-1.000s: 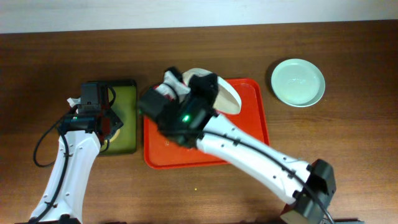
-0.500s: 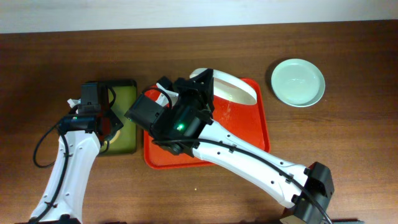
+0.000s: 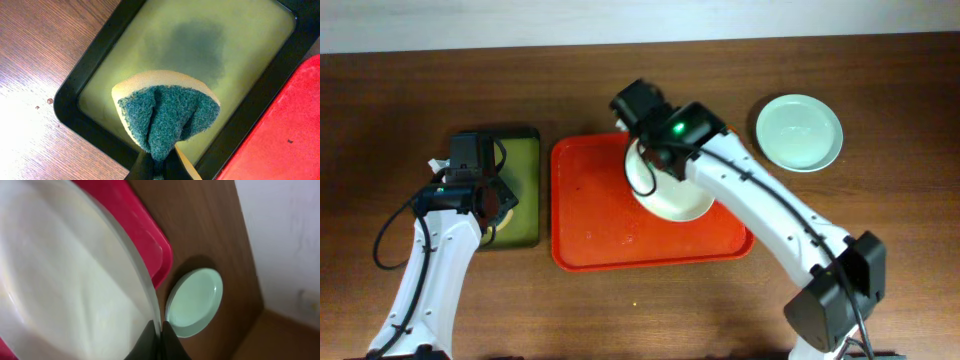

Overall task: Clean dirty plates on tray and stack at the side
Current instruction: 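Carry the plate right and stack it on the plate pile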

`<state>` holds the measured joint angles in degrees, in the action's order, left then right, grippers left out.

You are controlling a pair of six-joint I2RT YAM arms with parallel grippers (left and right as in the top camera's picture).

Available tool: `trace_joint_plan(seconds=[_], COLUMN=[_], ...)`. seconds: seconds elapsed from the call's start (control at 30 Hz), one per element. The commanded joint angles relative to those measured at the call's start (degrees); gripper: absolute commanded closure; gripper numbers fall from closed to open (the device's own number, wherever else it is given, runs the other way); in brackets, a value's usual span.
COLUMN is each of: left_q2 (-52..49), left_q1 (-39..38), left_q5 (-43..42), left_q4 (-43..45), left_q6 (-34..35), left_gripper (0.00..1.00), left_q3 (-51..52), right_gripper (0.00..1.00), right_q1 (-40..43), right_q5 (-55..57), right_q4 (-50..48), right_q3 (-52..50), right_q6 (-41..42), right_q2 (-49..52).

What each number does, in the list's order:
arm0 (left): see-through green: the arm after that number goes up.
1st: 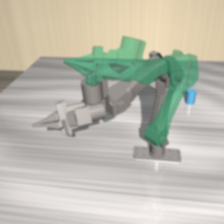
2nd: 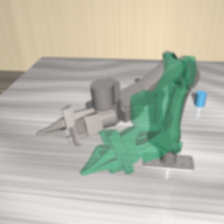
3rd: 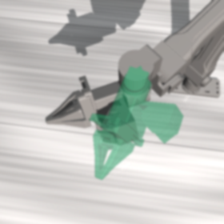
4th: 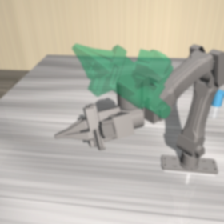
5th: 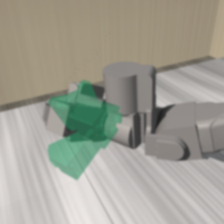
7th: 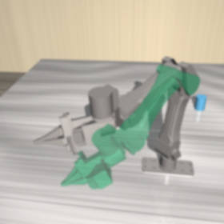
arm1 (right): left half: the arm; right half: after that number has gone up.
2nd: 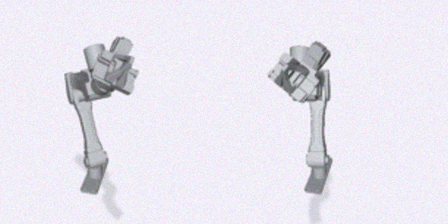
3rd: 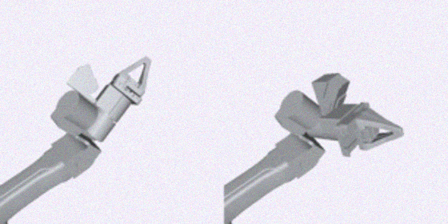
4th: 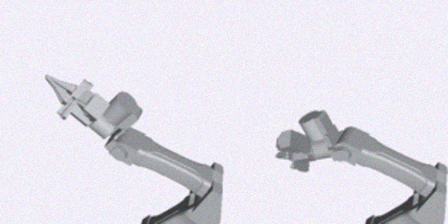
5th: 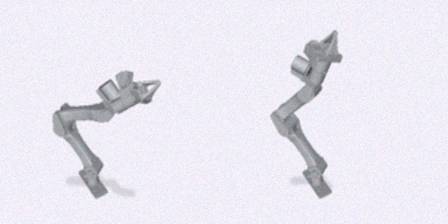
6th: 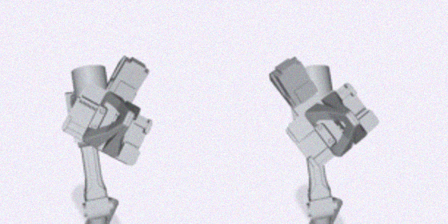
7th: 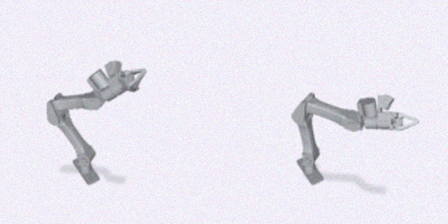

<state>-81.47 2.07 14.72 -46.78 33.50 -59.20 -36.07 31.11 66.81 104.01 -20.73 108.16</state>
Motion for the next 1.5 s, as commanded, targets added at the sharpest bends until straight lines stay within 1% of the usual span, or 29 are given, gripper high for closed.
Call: trace_joint_plan(seconds=[0.0,0.1,0.17,0.27,0.33,0.43,0.53,0.7,0.83,0.9,1.03,1.07,1.13,1.17,1.27,1.3,1.33,1.37,1.4,1.43,1.47], left_q2=[0.9,0.9,0.9,0.9,0.9,0.9,0.8,0.7,0.7,0.7,0.7,0.7,0.7,0.7,0.7,0.7,0.7,0.7,0.7,0.7,0.7], left_q1=[0.2,0.2,0.2,0.2,0.2,0.2,0.2,0.2,0.2,0.2,0.2,0.2,0.2,0.2,0.2,0.2,0.2,0.2,0.2,0.2,0.2], left_q5=[-0.4,-0.4,-0.4,-0.4,-0.4,-0.4,-0.4,-0.4,-0.4,-0.4,-0.4,-0.4,-0.4,-0.4,-0.4,-0.4,-0.4,-0.4,-0.4,-0.4,-0.3], left_q4=[0.0,0.0,0.2,0.2,0.2,0.3,0.9,1.5,2.8,2.8,3.2,3.4,3.5,3.5,3.5,3.5,3.5,3.5,3.9,4.2,4.6], left_q6=[0.3,0.4,0.4,0.4,0.4,0.4,0.4,0.4,0.4,0.4,0.4,0.4,0.4,0.4,0.4,0.4,0.4,0.4,0.4,0.4,0.4], left_gripper=[1.00,1.00,1.00,1.00,1.00,1.00,1.00,1.00,1.00,1.00,1.00,1.00,1.00,1.00,1.00,1.00,1.00,1.00,1.00,1.00,1.00], left_q3=[-0.7,-0.7,-0.7,-0.7,-0.7,-0.7,-0.7,-0.6,0.4,0.7,0.9,0.9,0.9,0.9,0.9,0.9,0.9,0.9,0.9,1.0,1.1], right_gripper=[0.96,0.96,0.96,0.96,0.96,0.96,0.96,0.96,0.96,0.96,0.96,0.95,0.85,0.83,0.82,0.80,0.74,0.55,0.20,0.09,0.01], right_q1=[6.0,13.4,19.9,33.0,40.7,48.7,53.5,57.5,57.6,57.9,58.3,58.3,58.2,58.2,58.2,58.2,58.2,58.2,58.2,58.1,58.1], right_q5=[-2.1,-5.2,-13.5,-32.3,-40.0,-43.7,-44.0,-44.0,-41.4,-39.0,-38.6,-38.6,-38.6,-38.6,-38.1,-37.9,-38.0,-38.0,-38.7,-39.8,-40.8], right_q4=[-2.3,-3.8,-4.3,-6.2,-7.1,-7.5,-7.6,-9.5,-10.6,-11.2,-12.3,-12.5,-12.5,-12.4,-12.4,-12.6,-13.0,-13.1,-13.0,-13.0,-13.0], right_q3=[0.2,0.2,0.1,0.0,0.0,0.0,0.0,0.0,0.0,0.0,0.0,0.0,0.0,0.0,-0.6,-1.0,-1.6,-2.2,-2.6,-2.6,-2.6], right_q6=[7.3,13.8,16.8,20.9,24.3,26.0,25.9,25.9,25.7,25.7,25.7,25.7,25.7,25.7,25.7,25.7,25.7,25.7,25.7,25.7,25.7], right_q2=[-5.7,-6.5,-6.4,-4.8,-2.9,0.4,3.7,9.7,13.7,14.4,14.4,14.4,14.5,14.5,14.5,14.5,14.5,14.5,14.5,14.5,14.5])
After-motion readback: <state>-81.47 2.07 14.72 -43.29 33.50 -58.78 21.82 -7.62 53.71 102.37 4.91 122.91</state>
